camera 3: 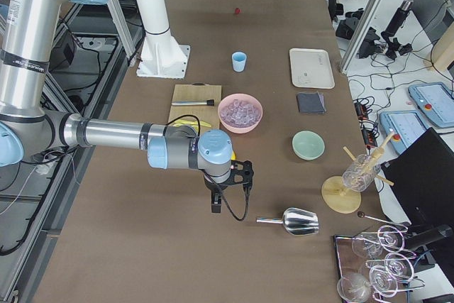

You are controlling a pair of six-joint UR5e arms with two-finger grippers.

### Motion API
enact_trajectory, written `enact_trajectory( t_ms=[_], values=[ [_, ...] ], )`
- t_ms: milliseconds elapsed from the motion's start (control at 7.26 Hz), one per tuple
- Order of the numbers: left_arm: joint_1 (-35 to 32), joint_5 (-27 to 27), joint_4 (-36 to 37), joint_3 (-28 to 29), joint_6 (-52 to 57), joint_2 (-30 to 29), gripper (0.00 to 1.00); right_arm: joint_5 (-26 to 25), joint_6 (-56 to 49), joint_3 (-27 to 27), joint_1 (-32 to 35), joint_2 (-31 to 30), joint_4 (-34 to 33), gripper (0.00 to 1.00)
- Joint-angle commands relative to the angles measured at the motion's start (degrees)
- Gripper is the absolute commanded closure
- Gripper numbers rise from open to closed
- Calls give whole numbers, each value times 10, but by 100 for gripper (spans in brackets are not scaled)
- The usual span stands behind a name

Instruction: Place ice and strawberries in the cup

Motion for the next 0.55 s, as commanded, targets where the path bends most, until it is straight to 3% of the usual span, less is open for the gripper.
enact_trajectory(
  t_ms=[0,413],
  values=[
    [1,0,0,0,1,2,2,0,0,0,0,0,1,0],
    [1,-2,-7,0,1,0,2,0,4,2,0,3,2,0]
  ],
)
